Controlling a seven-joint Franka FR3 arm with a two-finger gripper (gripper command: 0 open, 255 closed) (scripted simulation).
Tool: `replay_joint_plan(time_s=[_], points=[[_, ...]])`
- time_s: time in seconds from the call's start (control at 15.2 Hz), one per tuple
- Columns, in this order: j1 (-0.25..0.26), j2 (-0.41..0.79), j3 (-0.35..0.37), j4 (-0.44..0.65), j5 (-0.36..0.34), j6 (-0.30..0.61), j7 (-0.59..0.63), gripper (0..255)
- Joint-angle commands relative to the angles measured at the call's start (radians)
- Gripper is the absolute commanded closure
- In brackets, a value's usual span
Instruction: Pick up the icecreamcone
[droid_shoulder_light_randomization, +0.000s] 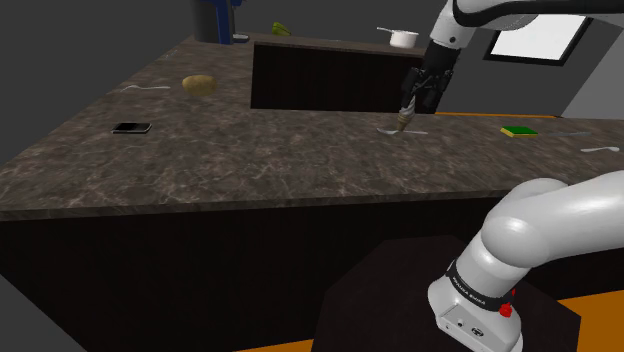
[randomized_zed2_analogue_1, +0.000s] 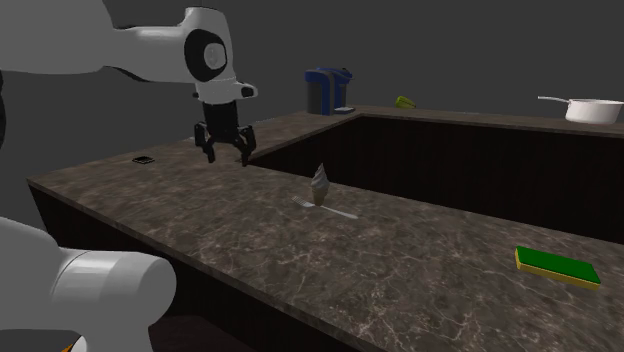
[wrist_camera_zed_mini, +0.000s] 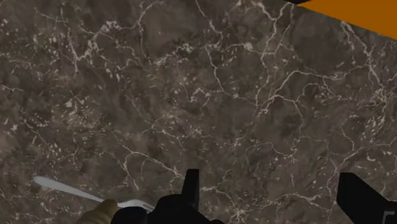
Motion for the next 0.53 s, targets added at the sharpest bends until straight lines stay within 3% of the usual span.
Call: replay_joint_plan(time_s=[0.0,0.46], points=[[-0.013,0.038,-0.039,-0.001,0.007,0.084,0.002,0],[-0.032,0.178,-0.184,0.02,0.076,0.343,-0.019,0]])
